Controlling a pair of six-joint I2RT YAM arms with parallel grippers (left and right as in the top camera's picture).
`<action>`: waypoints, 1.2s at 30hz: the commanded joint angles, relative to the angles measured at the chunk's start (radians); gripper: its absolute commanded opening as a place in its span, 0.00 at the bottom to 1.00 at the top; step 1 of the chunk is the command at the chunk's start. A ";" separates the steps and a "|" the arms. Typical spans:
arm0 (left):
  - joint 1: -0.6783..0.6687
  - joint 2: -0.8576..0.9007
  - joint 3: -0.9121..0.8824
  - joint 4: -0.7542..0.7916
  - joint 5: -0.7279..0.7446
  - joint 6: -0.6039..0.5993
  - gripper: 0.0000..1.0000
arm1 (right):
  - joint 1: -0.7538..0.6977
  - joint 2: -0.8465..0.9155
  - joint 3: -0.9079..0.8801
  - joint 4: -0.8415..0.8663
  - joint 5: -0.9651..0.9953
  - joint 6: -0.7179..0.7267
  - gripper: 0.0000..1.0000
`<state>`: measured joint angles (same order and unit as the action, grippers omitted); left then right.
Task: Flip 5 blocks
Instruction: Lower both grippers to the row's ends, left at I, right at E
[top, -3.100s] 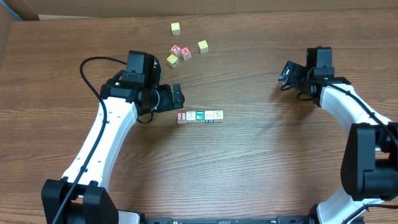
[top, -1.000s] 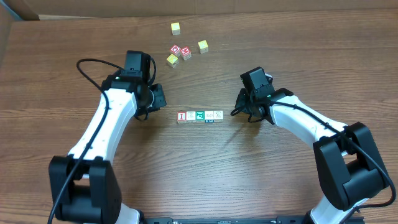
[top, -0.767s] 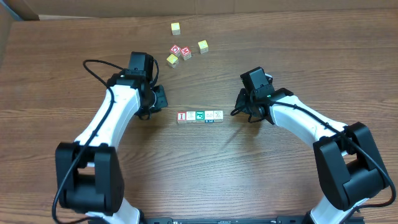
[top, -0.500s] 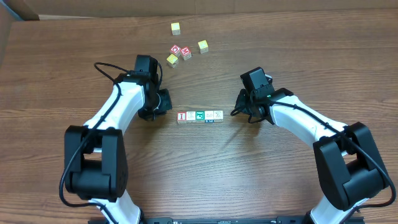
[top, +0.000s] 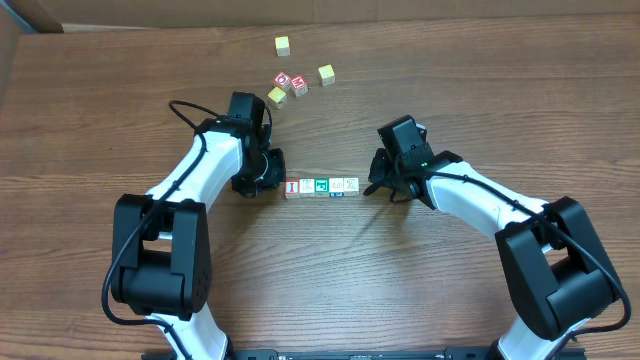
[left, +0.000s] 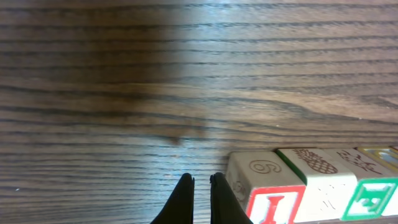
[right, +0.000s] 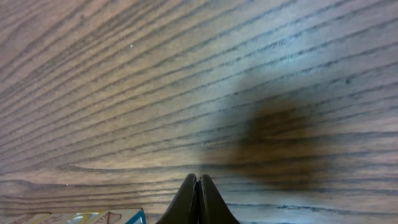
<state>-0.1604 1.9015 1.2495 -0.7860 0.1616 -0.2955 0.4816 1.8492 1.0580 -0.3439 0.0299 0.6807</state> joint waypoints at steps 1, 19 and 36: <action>-0.010 0.008 -0.005 0.002 0.014 0.027 0.04 | 0.014 0.010 -0.010 0.019 0.002 0.004 0.04; -0.010 0.008 -0.041 0.033 0.008 0.026 0.04 | 0.040 0.034 -0.010 0.043 0.013 0.046 0.04; -0.010 0.008 -0.041 0.034 0.004 0.026 0.07 | 0.042 0.044 -0.010 0.048 -0.036 0.045 0.04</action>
<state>-0.1650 1.9018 1.2171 -0.7544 0.1616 -0.2844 0.5179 1.8828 1.0542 -0.3065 0.0170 0.7181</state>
